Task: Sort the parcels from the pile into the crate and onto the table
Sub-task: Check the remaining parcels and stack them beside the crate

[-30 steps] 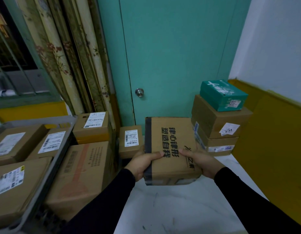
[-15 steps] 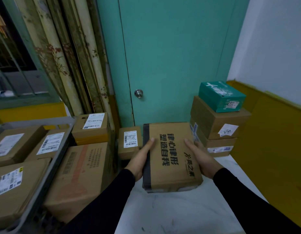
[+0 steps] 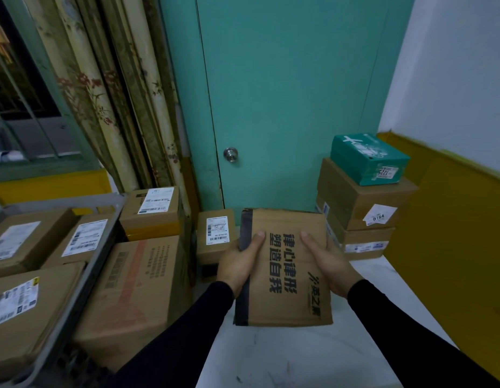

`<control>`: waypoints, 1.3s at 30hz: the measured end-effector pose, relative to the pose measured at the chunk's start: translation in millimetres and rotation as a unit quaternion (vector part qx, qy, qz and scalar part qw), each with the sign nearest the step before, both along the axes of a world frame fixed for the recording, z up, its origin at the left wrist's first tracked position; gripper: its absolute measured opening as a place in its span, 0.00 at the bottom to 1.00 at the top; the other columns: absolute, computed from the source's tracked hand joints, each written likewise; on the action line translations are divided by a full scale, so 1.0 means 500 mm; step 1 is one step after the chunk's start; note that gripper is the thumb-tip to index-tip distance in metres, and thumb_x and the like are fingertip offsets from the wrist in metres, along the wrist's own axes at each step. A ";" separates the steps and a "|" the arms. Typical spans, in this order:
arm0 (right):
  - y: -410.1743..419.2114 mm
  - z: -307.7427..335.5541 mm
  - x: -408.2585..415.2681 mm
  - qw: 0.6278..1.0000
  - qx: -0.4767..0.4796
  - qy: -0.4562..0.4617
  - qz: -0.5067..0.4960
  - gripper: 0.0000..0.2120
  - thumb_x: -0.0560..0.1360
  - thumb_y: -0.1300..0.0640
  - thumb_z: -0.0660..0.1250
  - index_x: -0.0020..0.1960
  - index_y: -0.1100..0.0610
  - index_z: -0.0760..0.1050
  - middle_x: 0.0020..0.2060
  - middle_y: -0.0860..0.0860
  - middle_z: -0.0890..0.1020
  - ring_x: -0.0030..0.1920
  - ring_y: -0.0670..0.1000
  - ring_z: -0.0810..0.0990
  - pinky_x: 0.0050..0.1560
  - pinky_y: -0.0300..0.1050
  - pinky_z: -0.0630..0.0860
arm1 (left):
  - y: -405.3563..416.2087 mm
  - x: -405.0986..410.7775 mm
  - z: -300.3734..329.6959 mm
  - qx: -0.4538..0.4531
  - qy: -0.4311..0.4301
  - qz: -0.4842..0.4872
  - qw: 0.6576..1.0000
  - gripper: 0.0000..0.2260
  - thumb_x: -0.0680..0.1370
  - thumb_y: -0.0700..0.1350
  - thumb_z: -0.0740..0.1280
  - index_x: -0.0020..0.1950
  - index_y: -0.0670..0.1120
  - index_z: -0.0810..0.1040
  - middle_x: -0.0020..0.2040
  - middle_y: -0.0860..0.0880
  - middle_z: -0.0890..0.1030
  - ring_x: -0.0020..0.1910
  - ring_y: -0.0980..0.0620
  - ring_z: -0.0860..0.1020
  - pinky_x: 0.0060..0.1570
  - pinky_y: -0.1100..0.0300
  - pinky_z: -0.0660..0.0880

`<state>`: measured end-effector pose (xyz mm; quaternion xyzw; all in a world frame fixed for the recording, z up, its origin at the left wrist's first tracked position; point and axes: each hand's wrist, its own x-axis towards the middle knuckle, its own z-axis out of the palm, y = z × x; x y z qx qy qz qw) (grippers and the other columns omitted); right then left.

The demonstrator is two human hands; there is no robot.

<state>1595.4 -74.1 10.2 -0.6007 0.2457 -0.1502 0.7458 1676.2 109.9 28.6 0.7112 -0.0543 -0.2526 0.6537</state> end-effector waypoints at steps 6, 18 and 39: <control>0.008 0.006 -0.008 1.000 0.007 0.000 0.006 0.15 0.76 0.47 0.72 0.61 0.50 0.77 0.51 0.54 0.88 0.51 0.57 0.87 0.58 0.62 0.81 | 0.004 -0.005 0.002 0.011 -0.003 0.001 1.000 0.18 0.76 0.63 0.71 0.55 0.50 0.81 0.45 0.49 0.88 0.46 0.48 0.86 0.56 0.47 0.82; 0.004 0.017 -0.012 1.000 0.011 -0.019 0.009 0.20 0.77 0.42 0.68 0.64 0.51 0.77 0.55 0.54 0.86 0.54 0.56 0.86 0.61 0.62 0.80 | 0.009 -0.005 0.022 -0.003 0.012 -0.034 0.999 0.21 0.77 0.62 0.69 0.62 0.48 0.80 0.49 0.50 0.87 0.49 0.49 0.86 0.56 0.52 0.80; -0.040 0.007 -0.040 0.978 0.184 0.036 0.090 0.19 0.79 0.48 0.66 0.66 0.55 0.76 0.56 0.59 0.86 0.51 0.58 0.87 0.45 0.52 0.85 | 0.014 0.024 -0.001 -0.065 0.141 -0.097 0.983 0.23 0.76 0.45 0.72 0.70 0.42 0.74 0.56 0.42 0.85 0.56 0.43 0.84 0.52 0.51 0.81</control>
